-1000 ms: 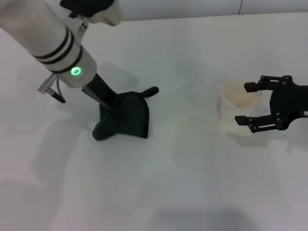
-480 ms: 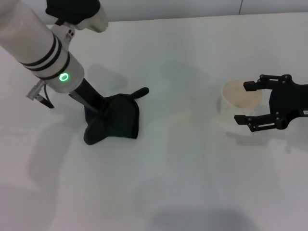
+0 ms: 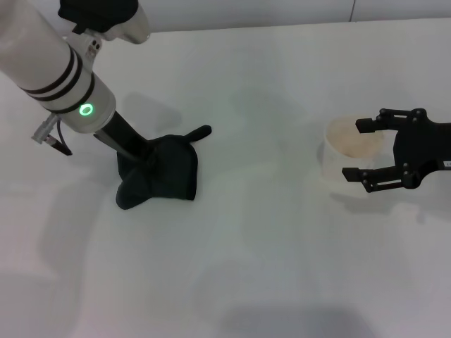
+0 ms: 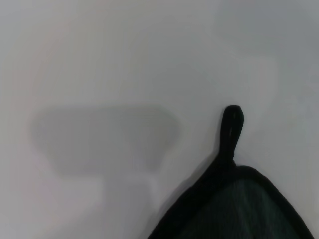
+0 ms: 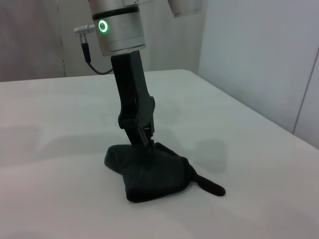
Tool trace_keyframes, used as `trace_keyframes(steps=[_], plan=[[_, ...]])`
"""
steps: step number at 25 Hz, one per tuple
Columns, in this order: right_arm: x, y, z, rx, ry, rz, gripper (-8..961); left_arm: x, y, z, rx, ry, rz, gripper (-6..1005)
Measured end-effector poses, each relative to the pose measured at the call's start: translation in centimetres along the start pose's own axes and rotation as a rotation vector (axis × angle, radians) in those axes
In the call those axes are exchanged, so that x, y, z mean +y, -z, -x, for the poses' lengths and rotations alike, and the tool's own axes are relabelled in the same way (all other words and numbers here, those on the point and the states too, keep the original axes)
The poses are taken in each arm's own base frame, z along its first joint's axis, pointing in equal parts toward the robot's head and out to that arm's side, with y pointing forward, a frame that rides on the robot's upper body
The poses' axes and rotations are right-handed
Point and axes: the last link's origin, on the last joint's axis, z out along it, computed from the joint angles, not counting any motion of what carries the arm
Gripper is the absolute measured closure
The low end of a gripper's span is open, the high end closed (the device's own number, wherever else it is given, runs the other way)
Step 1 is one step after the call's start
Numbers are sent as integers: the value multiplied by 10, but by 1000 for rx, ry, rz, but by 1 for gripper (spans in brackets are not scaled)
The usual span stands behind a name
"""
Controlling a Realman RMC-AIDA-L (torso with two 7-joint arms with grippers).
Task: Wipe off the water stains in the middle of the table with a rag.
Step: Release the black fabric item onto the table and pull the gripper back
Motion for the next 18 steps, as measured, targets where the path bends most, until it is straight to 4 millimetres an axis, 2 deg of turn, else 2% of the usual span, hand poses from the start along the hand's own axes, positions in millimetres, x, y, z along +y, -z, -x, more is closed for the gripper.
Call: trace_keyframes(steps=[6,11,17,18], plan=[[0,0,0,-1,-3,-1,84,0,1,-3,17,2,-3,698],[-1,-1,0,-1,-3,-5,84,1,1,-4,19,-1,-4,602],[-1,0,-1,-1,-6,-9,84,7,16,-8,84,-19,33,486],[-1,0,-1,-1,-7,-10,84,9,19,-8,101,-22,50,434]])
